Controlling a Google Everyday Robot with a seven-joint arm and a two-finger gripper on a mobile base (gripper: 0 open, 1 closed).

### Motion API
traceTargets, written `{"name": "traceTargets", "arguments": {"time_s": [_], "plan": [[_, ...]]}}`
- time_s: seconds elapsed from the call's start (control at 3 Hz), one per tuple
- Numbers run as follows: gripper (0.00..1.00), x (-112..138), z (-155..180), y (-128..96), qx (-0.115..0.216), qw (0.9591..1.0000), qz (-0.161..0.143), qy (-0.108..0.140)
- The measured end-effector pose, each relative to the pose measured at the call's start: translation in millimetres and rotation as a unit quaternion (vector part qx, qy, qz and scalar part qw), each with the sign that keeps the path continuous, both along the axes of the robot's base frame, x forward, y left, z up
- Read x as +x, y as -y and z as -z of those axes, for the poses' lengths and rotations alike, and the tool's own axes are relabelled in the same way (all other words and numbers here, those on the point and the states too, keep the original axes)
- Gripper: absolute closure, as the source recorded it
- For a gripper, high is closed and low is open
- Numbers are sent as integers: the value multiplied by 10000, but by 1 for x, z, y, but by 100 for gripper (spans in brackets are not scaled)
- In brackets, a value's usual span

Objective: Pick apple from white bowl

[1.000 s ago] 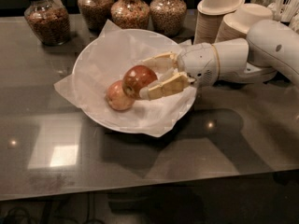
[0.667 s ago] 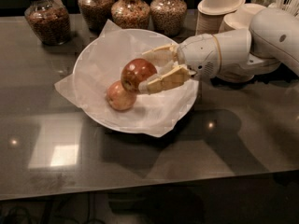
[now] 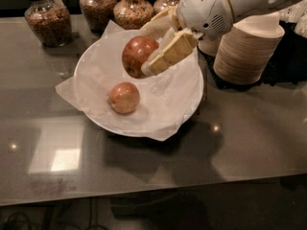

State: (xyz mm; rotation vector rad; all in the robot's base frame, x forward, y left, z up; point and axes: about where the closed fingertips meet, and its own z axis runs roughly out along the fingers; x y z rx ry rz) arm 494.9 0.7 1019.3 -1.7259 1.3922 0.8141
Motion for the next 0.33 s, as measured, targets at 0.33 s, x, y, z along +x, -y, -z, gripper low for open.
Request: {"name": "traceTargets", "arguments": {"time_s": [0.33], "plan": [[100, 2, 2, 0, -122, 9999, -21, 43]]}}
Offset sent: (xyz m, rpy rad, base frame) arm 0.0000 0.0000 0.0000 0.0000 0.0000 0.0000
